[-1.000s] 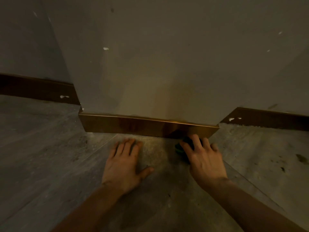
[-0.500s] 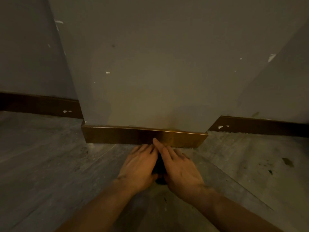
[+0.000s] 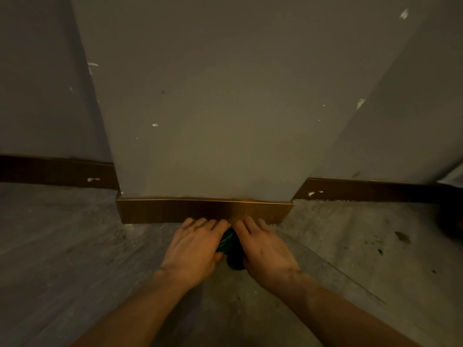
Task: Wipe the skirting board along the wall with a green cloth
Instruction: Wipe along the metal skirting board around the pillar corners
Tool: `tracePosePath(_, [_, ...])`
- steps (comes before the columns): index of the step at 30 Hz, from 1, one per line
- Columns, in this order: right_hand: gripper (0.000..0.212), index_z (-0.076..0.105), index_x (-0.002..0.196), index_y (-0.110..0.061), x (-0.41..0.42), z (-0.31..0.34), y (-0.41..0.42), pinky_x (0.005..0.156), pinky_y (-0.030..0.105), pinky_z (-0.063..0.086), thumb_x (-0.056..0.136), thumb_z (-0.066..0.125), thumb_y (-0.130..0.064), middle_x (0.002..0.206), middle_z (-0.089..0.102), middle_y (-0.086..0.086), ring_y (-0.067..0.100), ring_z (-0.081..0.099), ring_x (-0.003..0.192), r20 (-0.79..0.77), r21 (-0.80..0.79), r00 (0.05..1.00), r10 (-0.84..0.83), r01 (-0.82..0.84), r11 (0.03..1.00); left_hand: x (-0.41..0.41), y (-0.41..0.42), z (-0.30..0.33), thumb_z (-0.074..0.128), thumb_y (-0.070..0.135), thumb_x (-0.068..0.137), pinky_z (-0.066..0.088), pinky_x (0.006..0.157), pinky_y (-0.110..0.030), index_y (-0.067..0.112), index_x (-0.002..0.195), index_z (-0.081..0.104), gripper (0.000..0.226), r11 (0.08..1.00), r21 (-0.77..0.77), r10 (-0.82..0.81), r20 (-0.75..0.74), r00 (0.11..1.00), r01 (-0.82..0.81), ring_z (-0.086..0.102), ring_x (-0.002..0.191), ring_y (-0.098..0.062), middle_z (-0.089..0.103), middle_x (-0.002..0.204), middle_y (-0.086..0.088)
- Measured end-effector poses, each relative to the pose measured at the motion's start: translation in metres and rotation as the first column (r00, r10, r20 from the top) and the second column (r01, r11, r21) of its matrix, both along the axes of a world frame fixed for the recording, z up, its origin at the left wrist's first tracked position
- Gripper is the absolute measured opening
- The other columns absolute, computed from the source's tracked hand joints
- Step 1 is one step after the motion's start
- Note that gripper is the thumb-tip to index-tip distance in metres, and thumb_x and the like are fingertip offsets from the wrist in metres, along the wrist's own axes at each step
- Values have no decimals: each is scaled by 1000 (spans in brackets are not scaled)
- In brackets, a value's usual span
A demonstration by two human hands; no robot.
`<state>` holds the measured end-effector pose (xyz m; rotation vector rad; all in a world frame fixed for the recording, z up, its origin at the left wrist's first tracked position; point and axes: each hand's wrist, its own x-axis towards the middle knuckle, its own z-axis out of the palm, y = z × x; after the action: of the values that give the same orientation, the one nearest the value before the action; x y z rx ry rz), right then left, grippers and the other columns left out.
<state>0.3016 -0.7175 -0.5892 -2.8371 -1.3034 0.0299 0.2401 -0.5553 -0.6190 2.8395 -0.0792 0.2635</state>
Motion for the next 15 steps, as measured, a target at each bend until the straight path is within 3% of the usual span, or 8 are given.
tracePosePath(9, [64,43,120,-20,14,44,-23,84,44,47,66,76,-10,114,52,4,28,49,101,177,-66,984,-9,21,998,29,-16,36,73,31,79,42,92,-36,29,118,54,43,997,10,-75,99,992,74,62,107,-20,68,112,5])
tracePosePath(15, [59,42,114,-20,40,96,-39,72,43,44,64,72,-9,103,51,5,30,50,89,265,-132,964,-19,56,990,64,-36,74,70,36,82,42,90,-37,28,111,49,36,992,-58,-101,150,983,111,61,108,-23,66,111,3])
